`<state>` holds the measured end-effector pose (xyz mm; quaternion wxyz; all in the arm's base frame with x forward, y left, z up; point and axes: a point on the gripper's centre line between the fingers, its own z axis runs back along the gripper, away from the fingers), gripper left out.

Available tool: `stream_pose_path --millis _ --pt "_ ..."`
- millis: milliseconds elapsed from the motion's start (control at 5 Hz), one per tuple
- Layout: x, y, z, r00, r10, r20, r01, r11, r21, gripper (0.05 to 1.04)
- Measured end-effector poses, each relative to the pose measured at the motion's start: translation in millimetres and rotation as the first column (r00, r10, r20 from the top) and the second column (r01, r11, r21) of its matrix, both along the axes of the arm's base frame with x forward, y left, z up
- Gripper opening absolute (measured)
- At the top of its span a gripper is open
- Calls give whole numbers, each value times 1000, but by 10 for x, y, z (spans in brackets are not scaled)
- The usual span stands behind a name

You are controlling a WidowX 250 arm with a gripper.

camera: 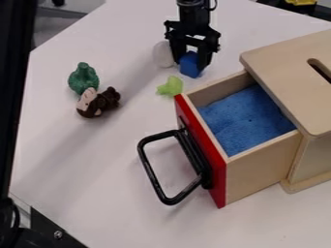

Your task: Move the blue square from drawer to right side of white ball

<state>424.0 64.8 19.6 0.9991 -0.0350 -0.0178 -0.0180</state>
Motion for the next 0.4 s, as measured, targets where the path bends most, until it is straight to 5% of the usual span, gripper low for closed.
stream_pose_path --millis 400 --pt "-44 -35 64 1000 12 -6 -12 1000 -2 999"
